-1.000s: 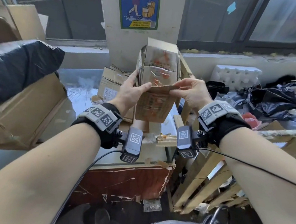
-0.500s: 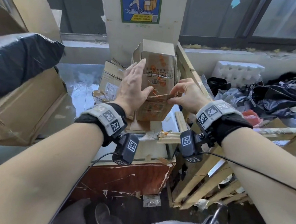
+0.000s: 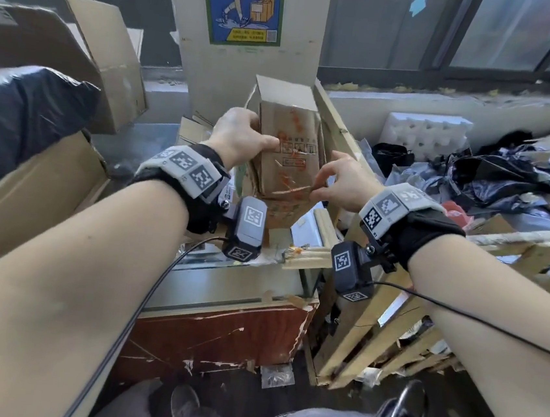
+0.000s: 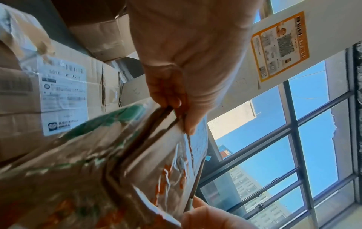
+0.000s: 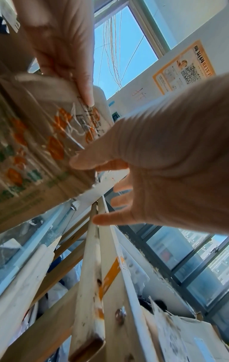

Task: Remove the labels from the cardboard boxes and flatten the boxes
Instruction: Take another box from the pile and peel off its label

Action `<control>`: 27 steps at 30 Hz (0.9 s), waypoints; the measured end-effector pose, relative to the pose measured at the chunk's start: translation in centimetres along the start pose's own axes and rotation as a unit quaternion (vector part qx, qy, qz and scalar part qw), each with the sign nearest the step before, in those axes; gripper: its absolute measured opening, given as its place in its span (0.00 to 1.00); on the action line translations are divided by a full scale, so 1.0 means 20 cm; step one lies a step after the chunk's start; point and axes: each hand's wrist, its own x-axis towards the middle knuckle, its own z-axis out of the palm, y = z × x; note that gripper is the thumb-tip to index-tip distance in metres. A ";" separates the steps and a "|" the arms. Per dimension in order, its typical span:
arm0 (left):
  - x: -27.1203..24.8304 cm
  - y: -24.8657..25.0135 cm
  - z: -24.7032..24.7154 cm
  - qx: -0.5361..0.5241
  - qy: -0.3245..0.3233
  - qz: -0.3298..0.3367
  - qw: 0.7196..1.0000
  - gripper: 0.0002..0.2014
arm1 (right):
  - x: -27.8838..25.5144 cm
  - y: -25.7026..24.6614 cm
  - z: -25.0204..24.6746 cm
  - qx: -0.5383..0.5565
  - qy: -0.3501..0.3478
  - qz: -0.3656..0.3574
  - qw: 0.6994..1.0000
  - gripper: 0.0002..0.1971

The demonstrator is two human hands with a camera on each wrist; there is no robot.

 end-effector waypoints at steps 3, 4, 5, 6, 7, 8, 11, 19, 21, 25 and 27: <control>-0.01 0.00 0.02 0.021 0.027 -0.014 0.999 0.13 | 0.00 -0.02 -0.03 0.044 -0.013 0.044 0.998 0.13; -0.01 0.00 0.03 0.034 0.050 -0.013 0.998 0.13 | 0.01 -0.04 -0.03 0.062 -0.007 0.063 0.996 0.17; -0.03 0.01 0.04 0.041 0.070 -0.013 0.997 0.13 | 0.03 -0.05 -0.03 0.066 0.004 0.077 0.995 0.21; -0.03 0.02 0.05 0.040 0.083 -0.011 0.996 0.13 | 0.04 -0.06 -0.02 0.050 0.017 0.083 0.995 0.23; -0.04 0.03 0.06 0.033 0.090 -0.008 0.995 0.13 | 0.05 -0.07 -0.01 0.022 0.033 0.085 0.996 0.24; -0.05 0.04 0.06 0.025 0.097 -0.004 0.995 0.12 | 0.06 -0.08 0.00 -0.002 0.044 0.089 0.995 0.22; -0.07 0.08 0.06 0.030 0.131 0.028 0.990 0.13 | 0.11 -0.08 0.01 0.023 0.062 0.119 0.991 0.20; -0.14 0.01 0.07 -0.077 0.165 0.036 0.983 0.13 | 0.16 -0.08 0.03 0.218 0.108 0.173 0.954 0.10; -0.14 -0.03 0.07 -0.086 0.141 -0.013 0.986 0.15 | 0.14 -0.08 0.06 0.190 0.137 0.149 0.961 0.09; -0.10 -0.14 0.08 -0.160 0.113 -0.100 0.975 0.22 | 0.09 -0.12 0.12 -0.044 0.243 0.034 0.968 0.04; -0.11 -0.15 0.06 -0.156 0.109 -0.114 0.975 0.23 | 0.11 -0.13 0.12 -0.090 0.246 -0.029 0.965 0.04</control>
